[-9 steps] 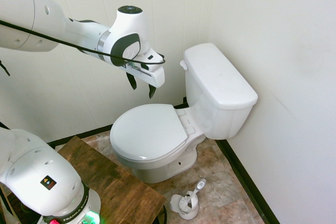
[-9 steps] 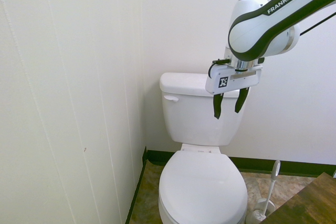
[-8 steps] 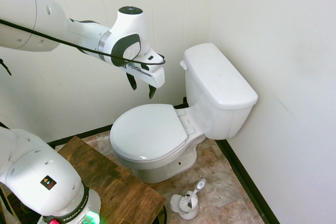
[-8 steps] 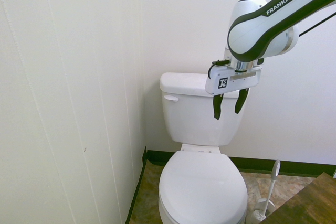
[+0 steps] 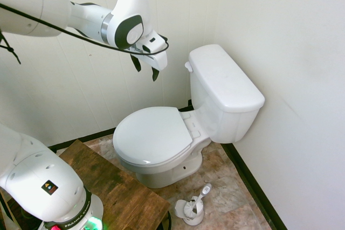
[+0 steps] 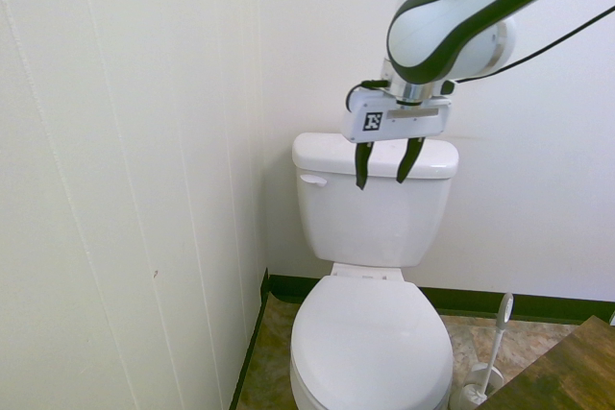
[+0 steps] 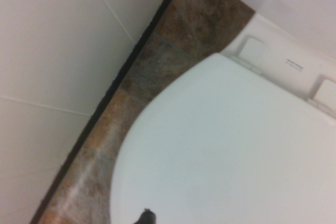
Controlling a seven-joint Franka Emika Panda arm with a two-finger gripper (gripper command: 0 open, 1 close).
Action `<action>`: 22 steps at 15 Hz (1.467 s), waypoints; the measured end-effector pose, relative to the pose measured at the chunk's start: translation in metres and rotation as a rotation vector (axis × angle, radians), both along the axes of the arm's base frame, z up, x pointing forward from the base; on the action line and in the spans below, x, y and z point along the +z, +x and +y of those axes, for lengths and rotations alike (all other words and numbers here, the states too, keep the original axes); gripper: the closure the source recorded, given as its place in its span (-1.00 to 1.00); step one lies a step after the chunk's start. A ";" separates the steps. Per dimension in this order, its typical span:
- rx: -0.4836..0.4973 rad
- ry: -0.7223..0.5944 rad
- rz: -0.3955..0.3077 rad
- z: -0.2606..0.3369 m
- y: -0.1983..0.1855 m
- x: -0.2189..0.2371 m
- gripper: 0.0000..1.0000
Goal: Flush the toilet
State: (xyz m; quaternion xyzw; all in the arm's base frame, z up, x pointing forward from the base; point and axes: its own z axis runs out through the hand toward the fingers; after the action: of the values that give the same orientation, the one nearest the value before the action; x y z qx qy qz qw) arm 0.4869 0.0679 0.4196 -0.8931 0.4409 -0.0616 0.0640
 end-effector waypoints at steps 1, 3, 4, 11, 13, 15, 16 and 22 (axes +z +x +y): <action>-0.018 0.012 -0.007 0.013 0.016 -0.003 -1.00; -0.065 0.025 -0.040 0.028 0.053 -0.012 -1.00; -0.096 0.026 -0.065 0.030 0.072 -0.015 -1.00; -0.295 0.012 -0.152 0.013 0.178 -0.026 -1.00; -0.337 -0.001 -0.153 -0.004 0.197 -0.039 -1.00; -0.361 -0.004 -0.145 -0.014 0.209 -0.048 1.00; -0.370 -0.003 -0.141 -0.016 0.214 -0.050 1.00; -0.421 0.010 -0.131 -0.029 0.239 -0.060 1.00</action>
State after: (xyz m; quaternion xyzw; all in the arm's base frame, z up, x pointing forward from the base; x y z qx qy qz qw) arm 0.7263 0.0386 0.3598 -0.7751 0.6128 -0.1296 0.0827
